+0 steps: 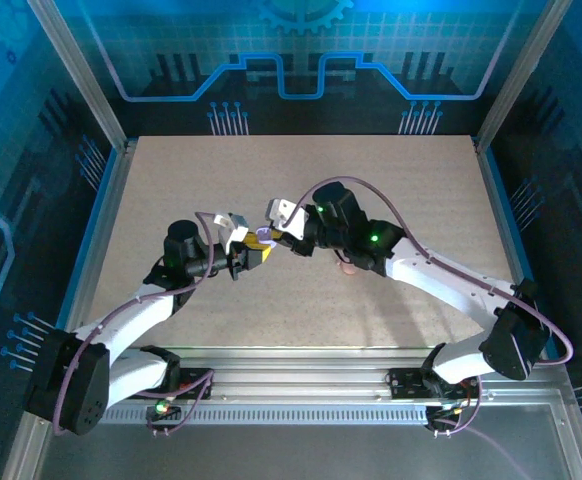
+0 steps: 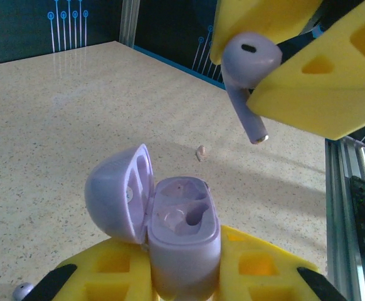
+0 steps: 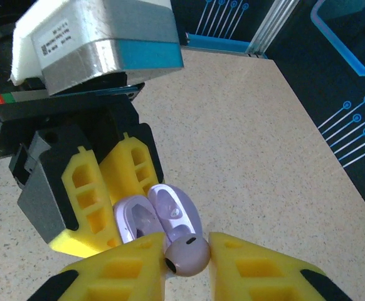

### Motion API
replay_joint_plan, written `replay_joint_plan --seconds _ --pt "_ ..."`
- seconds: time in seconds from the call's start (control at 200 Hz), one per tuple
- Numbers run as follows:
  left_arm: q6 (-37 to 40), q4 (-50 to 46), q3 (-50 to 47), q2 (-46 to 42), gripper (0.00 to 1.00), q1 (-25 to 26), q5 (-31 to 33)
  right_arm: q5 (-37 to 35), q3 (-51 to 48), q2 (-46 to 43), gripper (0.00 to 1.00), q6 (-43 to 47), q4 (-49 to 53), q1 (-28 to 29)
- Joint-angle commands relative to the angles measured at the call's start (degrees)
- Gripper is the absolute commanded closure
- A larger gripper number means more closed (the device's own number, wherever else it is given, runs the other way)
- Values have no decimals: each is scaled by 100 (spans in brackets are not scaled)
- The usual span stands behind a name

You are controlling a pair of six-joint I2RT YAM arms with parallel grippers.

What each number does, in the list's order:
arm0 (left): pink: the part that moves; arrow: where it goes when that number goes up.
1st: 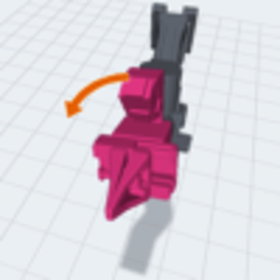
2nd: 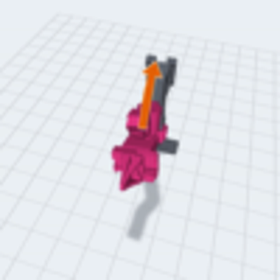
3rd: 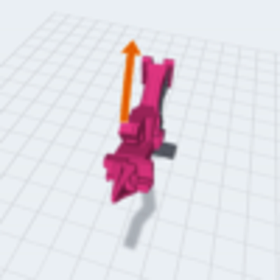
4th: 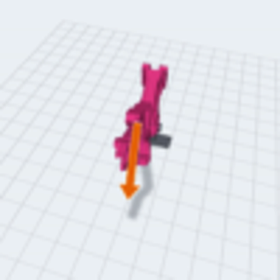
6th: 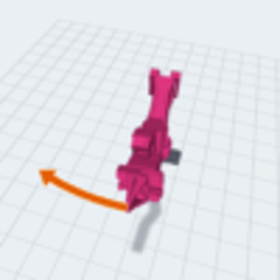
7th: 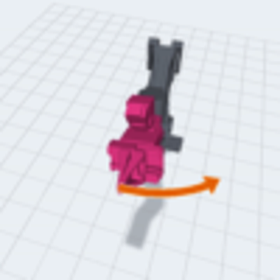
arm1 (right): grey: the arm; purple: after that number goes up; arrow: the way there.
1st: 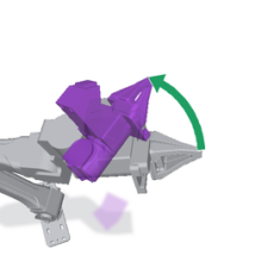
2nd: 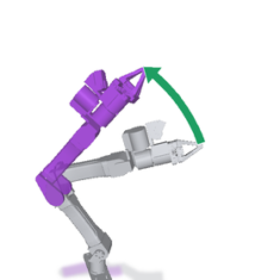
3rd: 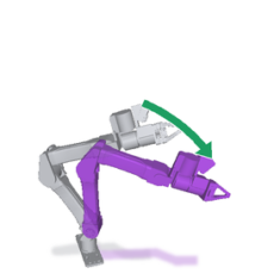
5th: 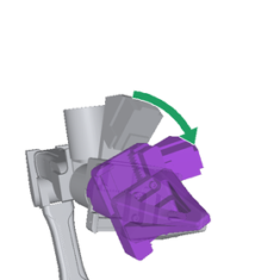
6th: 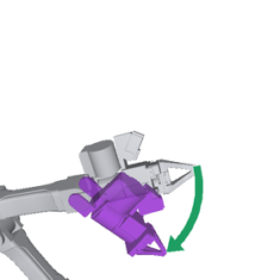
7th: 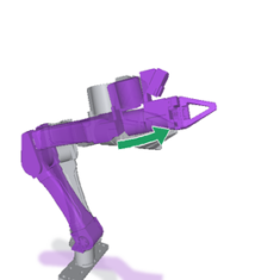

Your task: Insert wireless bluetooth earbuds into charging case

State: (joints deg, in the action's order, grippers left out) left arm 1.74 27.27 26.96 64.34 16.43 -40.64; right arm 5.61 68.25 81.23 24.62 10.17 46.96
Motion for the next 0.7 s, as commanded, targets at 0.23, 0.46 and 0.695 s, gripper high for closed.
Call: replay_joint_plan --seconds 0.23,0.46,0.695 --pt "28 173 248 -172 82 80 -187 102 112 189 76 139 -278 163" --pt "-86 310 274 -175 82 86 -155 165 92 219 76 137 -314 191" --pt "-110 332 297 -149 82 84 -128 36 83 183 77 131 -383 216"
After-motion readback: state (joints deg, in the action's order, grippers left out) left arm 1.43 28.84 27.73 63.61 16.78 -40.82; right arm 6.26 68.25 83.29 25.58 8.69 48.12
